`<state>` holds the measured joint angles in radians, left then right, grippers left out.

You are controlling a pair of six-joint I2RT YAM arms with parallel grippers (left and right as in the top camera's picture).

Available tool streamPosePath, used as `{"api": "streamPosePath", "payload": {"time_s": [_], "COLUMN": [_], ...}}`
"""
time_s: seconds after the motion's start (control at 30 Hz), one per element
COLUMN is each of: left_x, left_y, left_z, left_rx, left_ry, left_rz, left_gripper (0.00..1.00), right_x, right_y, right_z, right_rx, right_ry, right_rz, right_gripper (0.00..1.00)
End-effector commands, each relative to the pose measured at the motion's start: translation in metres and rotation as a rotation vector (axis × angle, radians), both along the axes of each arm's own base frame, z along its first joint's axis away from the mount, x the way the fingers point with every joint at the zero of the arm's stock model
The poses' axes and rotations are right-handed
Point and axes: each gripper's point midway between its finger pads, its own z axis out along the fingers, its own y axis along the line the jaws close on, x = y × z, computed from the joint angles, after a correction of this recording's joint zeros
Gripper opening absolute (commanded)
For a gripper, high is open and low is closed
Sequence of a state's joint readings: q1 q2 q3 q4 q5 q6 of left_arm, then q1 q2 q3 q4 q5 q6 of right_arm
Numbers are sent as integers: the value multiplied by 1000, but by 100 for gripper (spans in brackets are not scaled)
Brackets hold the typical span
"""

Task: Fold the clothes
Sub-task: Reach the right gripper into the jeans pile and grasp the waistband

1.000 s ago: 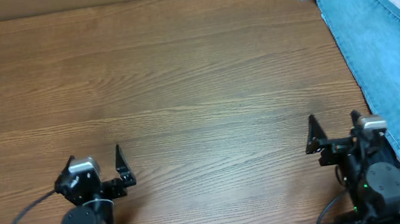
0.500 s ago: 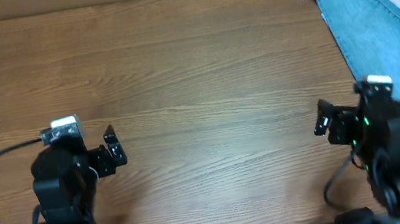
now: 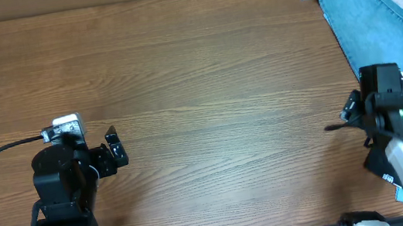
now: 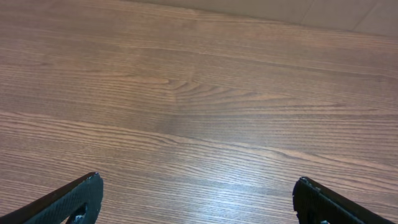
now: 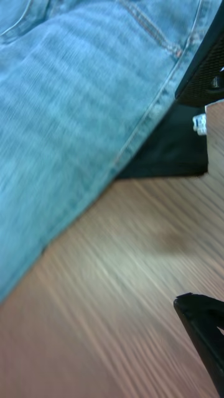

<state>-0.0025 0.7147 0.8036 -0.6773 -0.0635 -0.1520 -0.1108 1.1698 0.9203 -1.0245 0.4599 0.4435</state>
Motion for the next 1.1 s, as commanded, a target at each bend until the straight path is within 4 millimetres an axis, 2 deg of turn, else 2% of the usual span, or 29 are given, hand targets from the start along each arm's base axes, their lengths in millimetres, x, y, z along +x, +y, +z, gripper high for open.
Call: {"api": "streamPosePath", "payload": {"time_s": [0.0,0.17,0.33,0.57,0.87,1.0,1.07], "left_x": [1,2,1,1,0,0,0], "left_y": [-2,-2,-2,-2,-2,-2,-2], "left_z": [11,12,11,9,9,9,9], "left_rx": [-19,-19,-19,-19,-19,-19,-19], "left_ry": [-26,-29,-25,-19,-16,-16,-17], "left_rz": [-2,-2,-2,-1,-2,-1,-1], "left_gripper": [100,100,100,100,100,100,100], "right_x": [8,11,-4,-3,-10,-9,-9], "right_y": [-27,-55,-81,-87,-81,-82,-82], "right_z": [-11,-53,-77,-96,-111,-111,-111], "right_rx": [-30,-28,-96,-100,-67,-67,-67], "right_ry": [49,174,306,347,412,408,409], "right_rz": [-76,-132,-202,-213,-203,-203,-203], "right_gripper": [100,100,100,92,92,78,62]}}
